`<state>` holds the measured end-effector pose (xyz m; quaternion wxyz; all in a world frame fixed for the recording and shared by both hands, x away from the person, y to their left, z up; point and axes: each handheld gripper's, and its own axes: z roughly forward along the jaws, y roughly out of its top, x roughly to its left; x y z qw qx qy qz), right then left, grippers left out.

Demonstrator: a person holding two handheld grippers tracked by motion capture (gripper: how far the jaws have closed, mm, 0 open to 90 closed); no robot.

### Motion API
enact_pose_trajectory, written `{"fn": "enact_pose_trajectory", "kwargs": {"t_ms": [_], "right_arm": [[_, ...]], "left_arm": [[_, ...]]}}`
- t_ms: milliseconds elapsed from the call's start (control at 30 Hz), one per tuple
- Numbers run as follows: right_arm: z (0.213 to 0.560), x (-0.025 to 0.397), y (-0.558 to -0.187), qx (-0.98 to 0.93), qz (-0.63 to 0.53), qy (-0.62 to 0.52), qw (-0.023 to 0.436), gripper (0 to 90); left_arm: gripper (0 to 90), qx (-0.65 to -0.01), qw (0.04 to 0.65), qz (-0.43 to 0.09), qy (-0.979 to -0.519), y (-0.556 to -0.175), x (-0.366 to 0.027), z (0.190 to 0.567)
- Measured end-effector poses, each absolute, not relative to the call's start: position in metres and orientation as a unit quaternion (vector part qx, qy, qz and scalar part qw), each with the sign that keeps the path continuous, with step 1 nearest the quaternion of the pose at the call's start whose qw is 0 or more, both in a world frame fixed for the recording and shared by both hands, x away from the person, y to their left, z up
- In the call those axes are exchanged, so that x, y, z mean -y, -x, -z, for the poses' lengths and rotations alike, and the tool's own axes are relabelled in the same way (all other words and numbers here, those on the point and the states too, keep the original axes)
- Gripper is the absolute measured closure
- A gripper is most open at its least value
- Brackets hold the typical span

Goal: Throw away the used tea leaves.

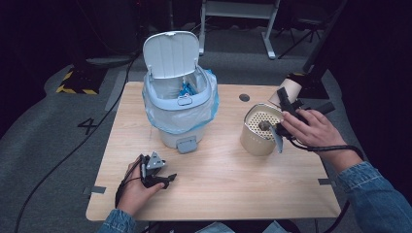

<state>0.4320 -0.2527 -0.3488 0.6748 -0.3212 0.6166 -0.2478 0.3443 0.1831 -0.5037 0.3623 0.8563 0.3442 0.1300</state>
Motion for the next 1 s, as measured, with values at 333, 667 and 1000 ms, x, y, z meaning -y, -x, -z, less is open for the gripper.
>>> {"fn": "enact_pose_trajectory", "kwargs": {"t_ms": [333, 667, 1000], "right_arm": [[0.324, 0.27, -0.44, -0.761, 0.022, 0.17, 0.626, 32.6], [0.31, 0.295, -0.457, -0.837, -0.309, -0.062, 0.447, 32.6], [0.315, 0.32, -0.472, -0.816, -0.486, -0.242, 0.201, 32.0]], "left_arm": [[31.1, -0.344, 0.362, -0.129, -0.856, -0.345, -0.183, 0.504], [31.1, -0.344, 0.362, -0.13, -0.856, -0.345, -0.183, 0.504], [31.0, -0.344, 0.362, -0.13, -0.856, -0.345, -0.183, 0.504]]}}
